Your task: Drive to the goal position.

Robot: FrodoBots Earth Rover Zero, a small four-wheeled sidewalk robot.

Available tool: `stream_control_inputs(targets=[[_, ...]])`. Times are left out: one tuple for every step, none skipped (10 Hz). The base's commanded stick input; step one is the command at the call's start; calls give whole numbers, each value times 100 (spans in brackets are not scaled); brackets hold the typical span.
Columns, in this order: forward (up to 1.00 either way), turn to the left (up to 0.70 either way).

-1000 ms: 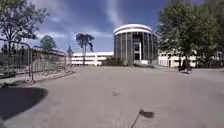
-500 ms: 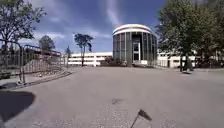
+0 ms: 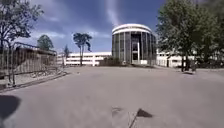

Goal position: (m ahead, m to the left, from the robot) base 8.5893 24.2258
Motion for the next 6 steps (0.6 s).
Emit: stream_control_inputs(targets=[[70,6],[70,6],[70,6],[70,6],[70,6],[70,6]])
